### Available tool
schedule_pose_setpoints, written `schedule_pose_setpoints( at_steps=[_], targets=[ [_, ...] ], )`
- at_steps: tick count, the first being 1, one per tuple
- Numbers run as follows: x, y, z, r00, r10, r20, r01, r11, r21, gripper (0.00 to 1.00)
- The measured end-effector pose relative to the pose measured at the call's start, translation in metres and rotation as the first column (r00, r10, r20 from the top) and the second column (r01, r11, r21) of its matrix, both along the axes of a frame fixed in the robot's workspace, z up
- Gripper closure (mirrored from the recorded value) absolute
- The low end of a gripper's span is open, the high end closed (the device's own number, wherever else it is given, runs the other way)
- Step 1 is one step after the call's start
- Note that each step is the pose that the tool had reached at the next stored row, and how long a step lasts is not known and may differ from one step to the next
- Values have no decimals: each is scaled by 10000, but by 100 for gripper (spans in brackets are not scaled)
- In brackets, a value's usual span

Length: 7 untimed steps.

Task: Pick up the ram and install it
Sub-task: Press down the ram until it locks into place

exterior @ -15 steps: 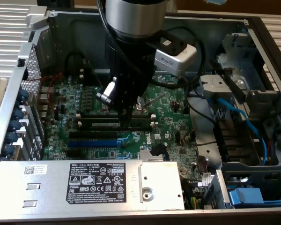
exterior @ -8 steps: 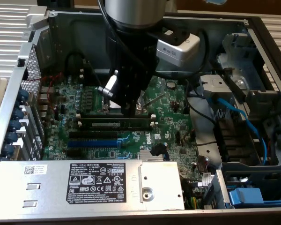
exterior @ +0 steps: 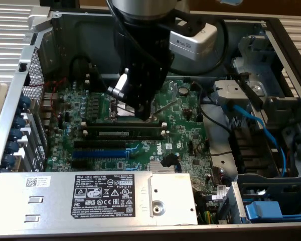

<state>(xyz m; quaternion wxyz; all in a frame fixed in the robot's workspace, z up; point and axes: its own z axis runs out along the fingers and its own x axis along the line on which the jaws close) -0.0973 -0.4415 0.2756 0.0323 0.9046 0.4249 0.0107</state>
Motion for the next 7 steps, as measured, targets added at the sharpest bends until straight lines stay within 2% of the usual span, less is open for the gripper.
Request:
schedule_pose_setpoints(
  at_steps=[2, 7],
  targets=[
    [-2, 0, 0, 10000, -1, 23, 1, 10000, -1, 89],
    [-2, 0, 1, 10000, -1, 23, 1, 10000, -2, 89]
  ],
)
